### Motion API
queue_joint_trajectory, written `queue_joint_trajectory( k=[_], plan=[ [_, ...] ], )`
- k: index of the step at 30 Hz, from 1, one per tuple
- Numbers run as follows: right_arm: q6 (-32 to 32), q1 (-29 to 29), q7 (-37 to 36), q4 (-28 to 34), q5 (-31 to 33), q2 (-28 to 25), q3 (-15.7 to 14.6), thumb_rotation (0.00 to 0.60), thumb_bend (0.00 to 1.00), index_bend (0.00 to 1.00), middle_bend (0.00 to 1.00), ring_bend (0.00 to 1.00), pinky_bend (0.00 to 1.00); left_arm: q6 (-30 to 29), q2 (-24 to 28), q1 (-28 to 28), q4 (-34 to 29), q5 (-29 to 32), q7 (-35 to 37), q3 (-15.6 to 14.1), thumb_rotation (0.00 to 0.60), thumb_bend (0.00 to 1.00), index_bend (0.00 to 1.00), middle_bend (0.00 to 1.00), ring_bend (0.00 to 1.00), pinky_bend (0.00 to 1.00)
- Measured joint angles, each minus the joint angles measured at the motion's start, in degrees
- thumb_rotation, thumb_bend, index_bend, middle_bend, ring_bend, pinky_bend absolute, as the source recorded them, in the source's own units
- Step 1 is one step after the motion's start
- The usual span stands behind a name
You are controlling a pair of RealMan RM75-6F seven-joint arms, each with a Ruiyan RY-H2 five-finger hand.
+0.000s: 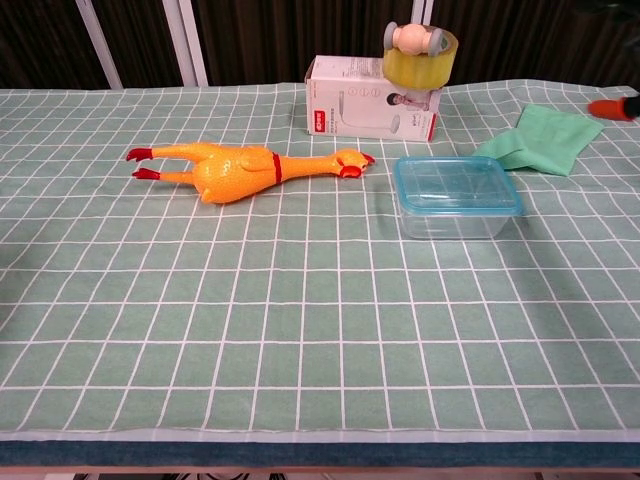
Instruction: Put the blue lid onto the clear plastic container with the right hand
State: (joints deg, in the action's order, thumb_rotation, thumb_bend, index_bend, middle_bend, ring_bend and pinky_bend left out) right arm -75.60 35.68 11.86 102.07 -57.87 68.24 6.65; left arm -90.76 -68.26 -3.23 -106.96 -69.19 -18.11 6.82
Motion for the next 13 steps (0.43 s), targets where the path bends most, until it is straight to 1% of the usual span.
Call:
queue_joint_trajectory(
  k=[4,7,10,13],
  plan=[
    [-8.7,-8.8,-2.9,0.4,-10.4,-1.3,-5.8,0.6,0.34,0.0,0.0,0.0,0.0,-1.0,-0.2,0.5,-0.8,-2.6,-0.6,-1.2,0.6,0.77,0.1,0.0,0.0,0.0],
    [-14.2,-14.7,-4.4,-1.8,-16.3,-0.6,-9.6,0.6,0.33,0.0,0.0,0.0,0.0,-1.4,-0.3,0.8,-1.5,-4.0,-1.4,-2.0,0.6,0.77,0.1,0.0,0.0,0.0],
    [-17.6,-18.7,-4.3,-5.7,-19.2,1.4,-11.9,0.6,0.33,0.0,0.0,0.0,0.0,-1.4,-0.2,1.1,-2.3,-4.6,-2.0,-2.6,0.6,0.77,0.1,0.0,0.0,0.0],
    [-19.0,-22.3,-2.7,-9.7,-21.1,3.8,-13.6,0.6,0.33,0.0,0.0,0.0,0.0,-1.1,-0.1,1.2,-2.6,-5.0,-3.1,-3.2,0.6,0.77,0.1,0.0,0.0,0.0]
  ],
)
